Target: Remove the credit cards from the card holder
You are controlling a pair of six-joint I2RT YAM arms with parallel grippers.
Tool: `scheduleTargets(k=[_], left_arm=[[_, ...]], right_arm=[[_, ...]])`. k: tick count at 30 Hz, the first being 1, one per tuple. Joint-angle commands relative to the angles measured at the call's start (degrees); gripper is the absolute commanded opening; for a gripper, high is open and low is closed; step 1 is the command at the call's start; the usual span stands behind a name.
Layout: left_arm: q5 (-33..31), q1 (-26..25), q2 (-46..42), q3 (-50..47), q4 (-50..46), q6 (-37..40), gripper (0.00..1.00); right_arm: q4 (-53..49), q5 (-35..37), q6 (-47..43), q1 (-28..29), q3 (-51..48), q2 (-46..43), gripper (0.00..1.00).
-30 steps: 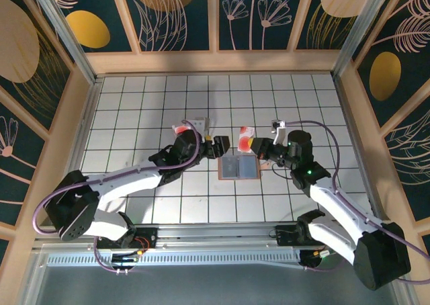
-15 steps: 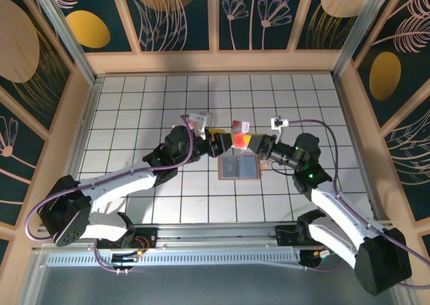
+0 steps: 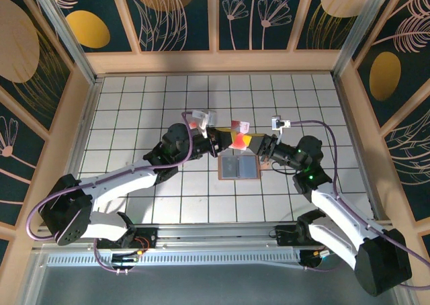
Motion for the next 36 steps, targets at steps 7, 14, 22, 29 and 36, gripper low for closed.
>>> scheduleTargets(k=[7, 14, 22, 29, 36], left_arm=[[4.6, 0.0, 1.7, 2.5, 2.9, 1.5, 0.00], [-1.4, 0.0, -0.4, 4.3, -4.4, 7.1, 0.00], [-20.3, 0.5, -1.6, 14.6, -31.0, 23.4, 0.00], [-30.3, 3.6, -1.2, 19.3, -44.8, 41.9, 0.00], [-21.9, 11.0, -1.1, 16.4, -45.3, 55.3, 0.00]], right_arm=[[3.8, -2.1, 0.7, 0.3, -0.2, 0.2, 0.00], [-3.1, 0.3, -2.4, 0.3, 1.9, 0.8, 0.28], [-18.1, 14.4, -5.6, 1.8, 4.1, 1.3, 0.35], [-31.2, 28.4, -6.9, 4.5, 7.1, 2.0, 0.36], [-35.0, 33.1, -5.2, 4.6, 7.7, 2.3, 0.38]])
